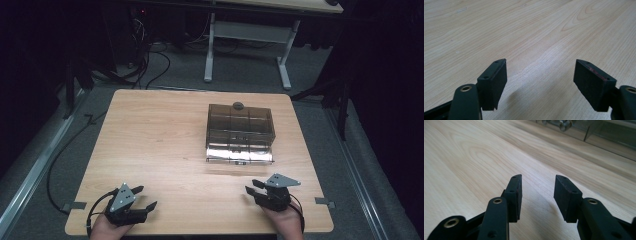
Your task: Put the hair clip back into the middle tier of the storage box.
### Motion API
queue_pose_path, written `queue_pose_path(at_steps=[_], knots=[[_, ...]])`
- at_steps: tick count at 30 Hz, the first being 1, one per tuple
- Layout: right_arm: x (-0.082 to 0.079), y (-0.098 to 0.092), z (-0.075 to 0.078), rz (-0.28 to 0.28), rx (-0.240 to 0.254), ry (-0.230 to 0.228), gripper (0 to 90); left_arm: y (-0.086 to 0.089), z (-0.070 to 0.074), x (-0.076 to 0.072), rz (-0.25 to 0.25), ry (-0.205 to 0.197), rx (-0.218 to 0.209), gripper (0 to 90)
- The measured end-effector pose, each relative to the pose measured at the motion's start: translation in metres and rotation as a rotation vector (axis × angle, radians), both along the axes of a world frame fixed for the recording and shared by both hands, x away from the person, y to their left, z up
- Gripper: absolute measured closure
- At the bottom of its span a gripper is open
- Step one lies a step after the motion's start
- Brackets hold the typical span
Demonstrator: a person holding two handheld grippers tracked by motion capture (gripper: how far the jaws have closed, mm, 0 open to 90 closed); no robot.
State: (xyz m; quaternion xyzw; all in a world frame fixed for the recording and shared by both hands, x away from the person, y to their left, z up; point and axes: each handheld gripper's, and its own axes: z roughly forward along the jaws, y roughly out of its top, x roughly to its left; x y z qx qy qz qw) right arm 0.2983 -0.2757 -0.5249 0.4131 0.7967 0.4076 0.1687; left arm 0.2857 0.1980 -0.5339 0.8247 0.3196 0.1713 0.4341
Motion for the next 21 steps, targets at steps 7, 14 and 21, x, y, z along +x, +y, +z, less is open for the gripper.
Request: queue_pose_path(at_steps=[7, 14, 21], knots=[[-0.0013, 0.0002, -0.0017, 0.005, -0.004, 0.002, 57.6, -0.0006, -0.0002, 0.0005, -0.001, 0.005, 0.005, 27.6], [-0.0006, 0.0023, -0.0025, 0.017, -0.019, 0.009, 57.7, -0.0004, -0.0001, 0.0003, -0.007, 0.003, 0.003, 27.6], [-0.0012, -0.0001, -0.0005, 0.020, -0.006, 0.009, 58.0, -0.0004, 0.0000, 0.0001, -0.008, 0.001, 0.004, 27.6]])
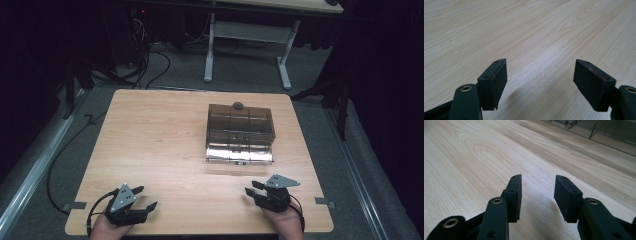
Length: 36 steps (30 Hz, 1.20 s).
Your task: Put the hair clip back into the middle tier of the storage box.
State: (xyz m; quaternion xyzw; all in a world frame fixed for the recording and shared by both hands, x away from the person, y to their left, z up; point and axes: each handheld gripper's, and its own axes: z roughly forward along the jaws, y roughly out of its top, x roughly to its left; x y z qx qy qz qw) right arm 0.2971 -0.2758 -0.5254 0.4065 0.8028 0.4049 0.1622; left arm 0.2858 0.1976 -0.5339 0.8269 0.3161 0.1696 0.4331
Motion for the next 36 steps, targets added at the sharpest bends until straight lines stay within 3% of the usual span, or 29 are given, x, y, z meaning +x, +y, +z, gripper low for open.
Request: queue_pose_path(at_steps=[8, 15, 24, 31, 36], knots=[[-0.003, -0.013, 0.008, -0.030, 0.022, -0.002, 56.3, 0.000, 0.000, 0.000, 0.000, 0.005, 0.001, 27.7], [-0.007, -0.045, 0.014, -0.140, 0.030, -0.023, 57.3, 0.000, 0.000, 0.000, -0.001, 0.004, 0.000, 27.7], [-0.011, -0.072, 0.016, -0.222, 0.027, -0.038, 58.0, 0.000, 0.000, 0.001, 0.000, 0.006, 0.002, 27.7], [-0.014, -0.082, 0.013, -0.252, 0.019, -0.031, 58.5, 0.000, 0.000, 0.001, 0.000, 0.006, 0.003, 27.7], [-0.014, -0.081, 0.010, -0.237, 0.007, -0.018, 60.8, 0.000, 0.000, 0.001, 0.001, 0.005, 0.003, 27.8]])
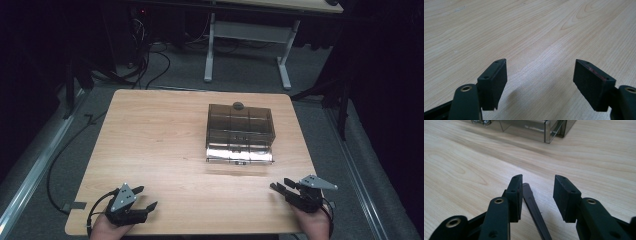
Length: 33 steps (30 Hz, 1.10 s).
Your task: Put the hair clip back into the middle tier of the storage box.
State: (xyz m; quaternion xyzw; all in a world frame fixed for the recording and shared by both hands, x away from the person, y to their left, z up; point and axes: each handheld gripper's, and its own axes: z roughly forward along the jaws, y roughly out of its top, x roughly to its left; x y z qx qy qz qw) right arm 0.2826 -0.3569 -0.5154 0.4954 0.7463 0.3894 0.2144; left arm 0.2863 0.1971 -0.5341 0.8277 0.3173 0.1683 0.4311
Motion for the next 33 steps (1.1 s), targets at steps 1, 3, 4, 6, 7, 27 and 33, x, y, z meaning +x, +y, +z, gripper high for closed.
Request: queue_pose_path(at_steps=[1, 3, 4, 6, 7, 27, 33], knots=[[0.000, 0.001, -0.001, 0.001, -0.001, 0.012, 61.8, 0.000, 0.000, 0.000, -0.001, 0.001, 0.000, 27.7], [0.001, 0.003, -0.003, 0.011, -0.014, 0.022, 63.8, 0.000, 0.000, 0.000, -0.002, 0.002, 0.001, 27.7], [0.001, 0.004, -0.004, 0.014, -0.018, 0.032, 64.7, 0.000, 0.000, 0.000, -0.002, 0.002, 0.001, 27.7], [0.002, 0.005, -0.006, 0.016, -0.022, 0.048, 66.5, 0.000, 0.000, 0.000, -0.002, 0.001, 0.002, 27.8], [0.002, 0.005, -0.007, 0.021, -0.023, 0.052, 67.4, 0.000, 0.000, 0.000, -0.002, 0.001, 0.002, 27.8], [0.005, 0.006, -0.011, 0.032, -0.033, 0.082, 81.3, 0.000, 0.000, 0.000, 0.002, 0.004, 0.004, 27.8], [0.004, 0.006, -0.008, 0.027, -0.029, 0.068, 81.4, -0.001, 0.000, 0.000, 0.003, 0.003, 0.005, 27.8]])
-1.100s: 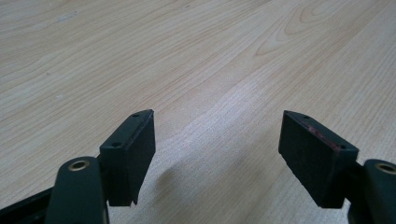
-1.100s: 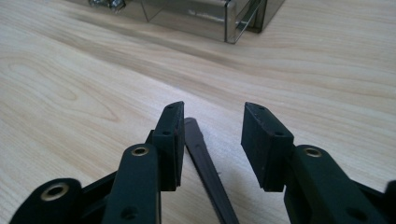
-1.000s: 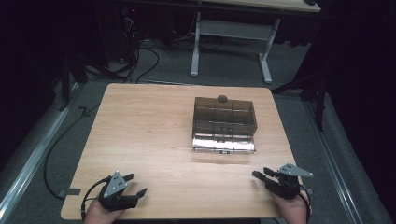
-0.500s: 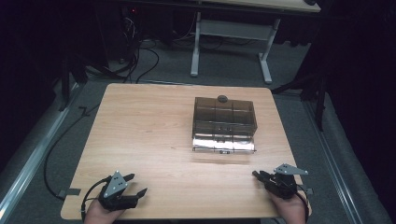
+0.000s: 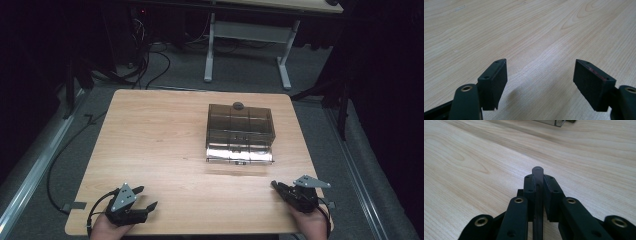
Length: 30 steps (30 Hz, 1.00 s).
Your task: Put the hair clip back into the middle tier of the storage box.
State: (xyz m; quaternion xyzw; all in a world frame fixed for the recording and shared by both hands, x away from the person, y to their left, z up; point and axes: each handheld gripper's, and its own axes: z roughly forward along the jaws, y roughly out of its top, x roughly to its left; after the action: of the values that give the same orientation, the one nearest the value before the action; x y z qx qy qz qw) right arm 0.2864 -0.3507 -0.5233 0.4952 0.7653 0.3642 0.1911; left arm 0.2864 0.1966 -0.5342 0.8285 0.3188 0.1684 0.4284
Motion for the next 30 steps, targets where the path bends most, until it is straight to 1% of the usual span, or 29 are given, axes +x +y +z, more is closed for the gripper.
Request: queue_pose_path(at_steps=[5, 7, 10, 13, 16, 18, 21, 24, 27, 30], knots=[[-0.001, 0.002, 0.003, 0.007, -0.004, -0.017, 81.5, 0.000, 0.000, 0.000, 0.001, 0.001, 0.001, 27.8], [-0.002, 0.003, 0.004, 0.019, -0.008, -0.026, 81.5, 0.000, 0.000, 0.000, 0.001, 0.001, 0.001, 27.8], [-0.002, 0.007, 0.006, 0.031, -0.015, -0.028, 81.5, 0.000, 0.000, 0.000, 0.002, 0.002, 0.001, 27.9], [-0.003, 0.013, 0.007, 0.044, -0.012, -0.029, 81.5, 0.000, 0.000, 0.000, 0.001, 0.003, 0.002, 27.8], [-0.003, 0.019, 0.007, 0.065, -0.010, -0.029, 81.5, 0.000, 0.000, 0.000, 0.000, 0.003, 0.002, 27.8], [-0.002, 0.024, 0.007, 0.089, -0.015, -0.030, 81.5, 0.000, 0.000, 0.000, 0.000, 0.004, 0.002, 27.8], [-0.003, 0.034, 0.007, 0.111, -0.015, -0.024, 81.5, 0.000, 0.000, 0.000, 0.000, 0.003, 0.002, 27.8], [-0.003, 0.043, 0.008, 0.143, -0.008, -0.026, 81.5, 0.000, 0.000, 0.000, -0.001, 0.004, 0.002, 27.9], [-0.003, 0.052, 0.008, 0.170, -0.011, -0.028, 81.5, 0.000, 0.000, 0.000, 0.000, 0.003, 0.002, 27.8], [-0.002, 0.059, 0.007, 0.191, -0.012, -0.017, 81.5, 0.000, 0.000, 0.000, -0.001, 0.003, 0.002, 27.8]])
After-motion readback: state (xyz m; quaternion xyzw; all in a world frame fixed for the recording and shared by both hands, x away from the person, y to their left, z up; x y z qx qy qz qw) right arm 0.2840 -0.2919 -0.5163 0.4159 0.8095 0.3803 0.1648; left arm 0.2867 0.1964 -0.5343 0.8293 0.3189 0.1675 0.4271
